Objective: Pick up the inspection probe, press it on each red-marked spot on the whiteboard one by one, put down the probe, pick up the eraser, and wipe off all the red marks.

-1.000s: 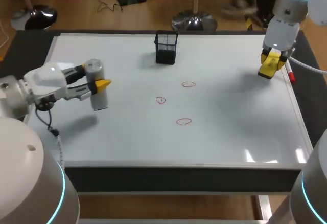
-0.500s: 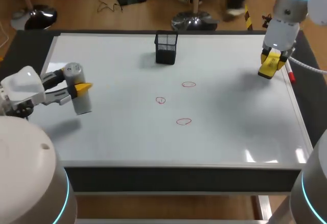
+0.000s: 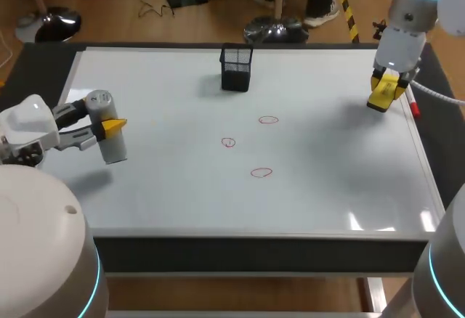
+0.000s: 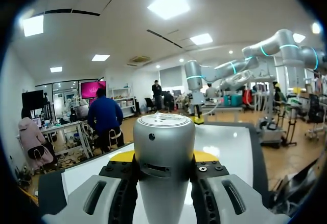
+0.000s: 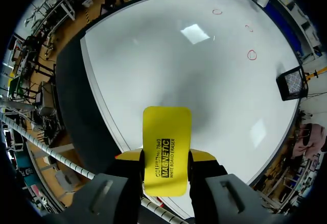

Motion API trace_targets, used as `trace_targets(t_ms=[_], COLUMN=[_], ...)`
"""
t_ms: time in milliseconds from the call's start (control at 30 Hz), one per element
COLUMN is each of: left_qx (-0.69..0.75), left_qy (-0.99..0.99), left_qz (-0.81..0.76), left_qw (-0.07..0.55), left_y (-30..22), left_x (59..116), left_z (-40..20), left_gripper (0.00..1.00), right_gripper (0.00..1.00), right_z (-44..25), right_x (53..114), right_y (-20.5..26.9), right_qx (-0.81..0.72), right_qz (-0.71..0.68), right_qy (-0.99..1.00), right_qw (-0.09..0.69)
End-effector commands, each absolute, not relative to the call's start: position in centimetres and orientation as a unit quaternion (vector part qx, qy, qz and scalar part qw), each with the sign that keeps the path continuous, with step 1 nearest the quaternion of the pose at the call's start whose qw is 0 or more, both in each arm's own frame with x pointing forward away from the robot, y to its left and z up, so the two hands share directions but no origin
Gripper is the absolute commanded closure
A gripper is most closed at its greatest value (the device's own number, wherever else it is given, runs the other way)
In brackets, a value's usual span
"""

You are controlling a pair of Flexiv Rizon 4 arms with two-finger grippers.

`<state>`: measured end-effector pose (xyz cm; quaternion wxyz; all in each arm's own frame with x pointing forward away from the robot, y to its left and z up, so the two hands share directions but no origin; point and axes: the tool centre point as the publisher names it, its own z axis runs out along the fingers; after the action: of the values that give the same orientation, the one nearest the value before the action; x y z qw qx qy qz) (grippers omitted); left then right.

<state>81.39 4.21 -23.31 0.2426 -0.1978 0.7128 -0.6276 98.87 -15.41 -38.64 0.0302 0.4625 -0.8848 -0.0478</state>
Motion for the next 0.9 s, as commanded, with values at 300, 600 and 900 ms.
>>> trace_targets(t_ms=[300, 600, 900], left_qx=[-0.197, -0.197, -0.197], left_qy=[0.713, 0.713, 0.713], left_qz=[-0.628, -0.628, -0.628], left_qw=[0.243, 0.243, 0.243], left_y=[4.2, 4.2, 4.2], left_x=[81.4, 81.4, 81.4], left_z=[-23.2, -23.2, -23.2], left_gripper=[1.00, 1.00, 1.00], right_gripper=[1.00, 1.00, 1.00], right_z=[-38.1, -37.7, -37.5], right_x=[96.3, 92.7, 89.9], right_y=[-10.5, -3.9, 2.9], right_qx=[0.514, 0.561, 0.627], right_qz=[-0.004, -0.015, -0.035], right_qy=[-0.854, -0.824, -0.776], right_qw=[0.083, 0.070, 0.056])
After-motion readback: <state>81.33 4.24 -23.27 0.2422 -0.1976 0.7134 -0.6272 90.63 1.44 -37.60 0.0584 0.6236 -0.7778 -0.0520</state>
